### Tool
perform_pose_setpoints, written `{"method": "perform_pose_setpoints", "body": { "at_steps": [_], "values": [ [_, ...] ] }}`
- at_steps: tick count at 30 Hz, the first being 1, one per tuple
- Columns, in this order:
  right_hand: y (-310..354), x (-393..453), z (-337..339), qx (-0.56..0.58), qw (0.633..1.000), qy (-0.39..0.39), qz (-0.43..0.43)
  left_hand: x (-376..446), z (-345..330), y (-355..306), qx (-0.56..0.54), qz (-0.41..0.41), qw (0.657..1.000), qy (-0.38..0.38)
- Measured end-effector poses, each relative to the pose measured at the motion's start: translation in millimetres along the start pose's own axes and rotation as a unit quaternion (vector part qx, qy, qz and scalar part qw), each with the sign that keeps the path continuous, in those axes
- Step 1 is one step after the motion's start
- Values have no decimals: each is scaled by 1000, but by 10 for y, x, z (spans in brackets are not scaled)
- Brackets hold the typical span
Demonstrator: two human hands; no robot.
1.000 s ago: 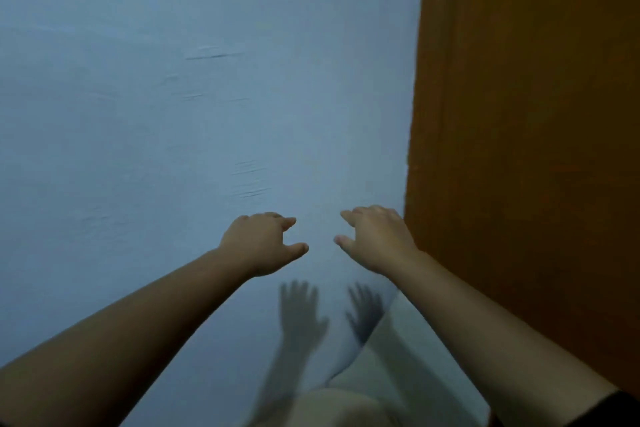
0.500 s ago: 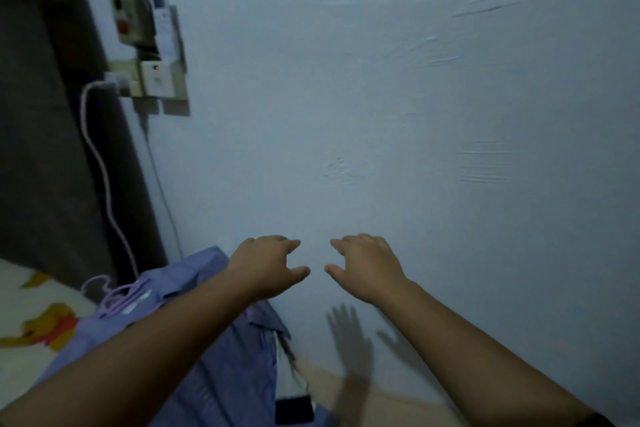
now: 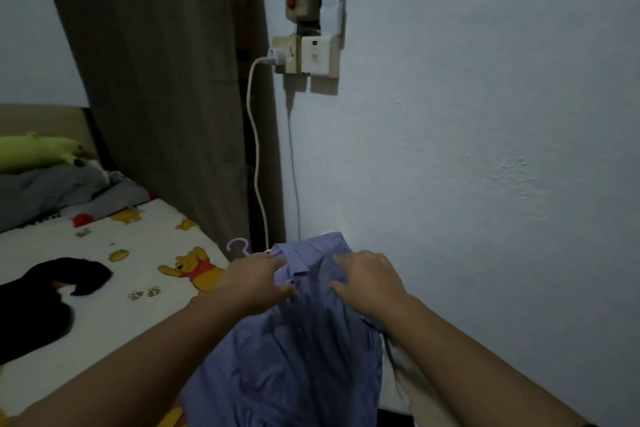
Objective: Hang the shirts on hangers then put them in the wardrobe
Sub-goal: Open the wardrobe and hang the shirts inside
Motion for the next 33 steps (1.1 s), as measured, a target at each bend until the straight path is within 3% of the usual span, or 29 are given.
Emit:
{"method": "perform_pose_setpoints", "body": {
  "at_steps": [9, 17, 24, 29, 33],
  "values": [
    [505, 1152, -772, 28, 998, 42, 33, 590, -685, 1118, -87, 68, 993, 45],
    [536, 1933, -1233, 36, 995, 71, 68, 1169, -1345, 1472, -188, 75, 973, 111],
    [273, 2167, -1633, 37, 991, 114, 59, 1397, -1658, 1504, -273, 65, 941, 191],
    [214, 2149, -1772, 39, 993, 101, 55, 1374, -1797, 1506, -384, 71, 888, 245],
    [212, 2159, -1781, 51, 993, 93, 57, 1388, -1879, 1519, -423, 100, 865, 249]
  ]
}}
Point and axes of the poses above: each hand's wrist, its own x-axis towards the middle knuckle, its own z-axis out of the back of the hand, y = z × x, the point moved 9 cm from there along x, towards the middle knuckle, and after that the axes turned 13 degrees about x, right-handed, at the moved point
